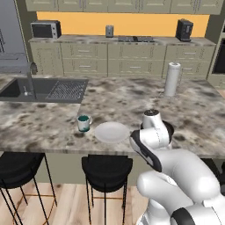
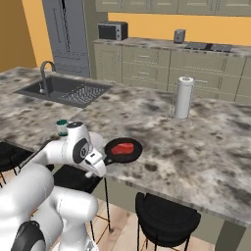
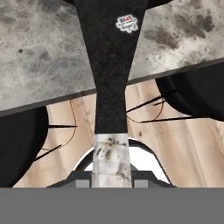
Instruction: Pick up the pan with the steak in it and place it on the dining table. Then place the steak on the plate.
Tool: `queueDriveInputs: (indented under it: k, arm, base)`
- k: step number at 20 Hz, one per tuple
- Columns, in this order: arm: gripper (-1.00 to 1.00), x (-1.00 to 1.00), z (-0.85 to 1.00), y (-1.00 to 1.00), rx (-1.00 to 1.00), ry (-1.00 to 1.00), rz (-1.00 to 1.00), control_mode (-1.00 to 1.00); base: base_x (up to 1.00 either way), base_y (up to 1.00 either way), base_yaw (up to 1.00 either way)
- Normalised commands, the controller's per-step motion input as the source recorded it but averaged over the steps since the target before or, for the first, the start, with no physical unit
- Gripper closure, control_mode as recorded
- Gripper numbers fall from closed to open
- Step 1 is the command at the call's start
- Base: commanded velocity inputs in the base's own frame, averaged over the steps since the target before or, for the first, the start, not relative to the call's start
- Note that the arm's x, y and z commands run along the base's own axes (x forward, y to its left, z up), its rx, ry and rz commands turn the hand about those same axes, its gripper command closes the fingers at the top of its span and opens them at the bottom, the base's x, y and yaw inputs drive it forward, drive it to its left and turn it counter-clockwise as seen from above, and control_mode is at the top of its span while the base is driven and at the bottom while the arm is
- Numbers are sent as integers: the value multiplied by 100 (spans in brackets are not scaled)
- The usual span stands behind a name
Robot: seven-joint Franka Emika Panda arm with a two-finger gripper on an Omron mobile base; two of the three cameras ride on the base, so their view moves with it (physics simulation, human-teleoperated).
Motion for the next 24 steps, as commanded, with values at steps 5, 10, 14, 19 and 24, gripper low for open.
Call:
queueDriveInputs:
  k: [5,10,14,19,24]
  arm:
    - [100,2,-28,0,-3,-1,0,-100]
    - [100,1,-17,0,-2,0,0,-100]
    - [-100,0,0,0,0,-1,0,-100]
    - [-100,-2,13,-1,0,-7,0,-100]
    - [-100,0,27,-3,1,-7,-1,-100]
  base:
    - [0,0,0]
    - [0,0,0]
    - [0,0,0]
    - [0,0,0]
    - [0,0,0]
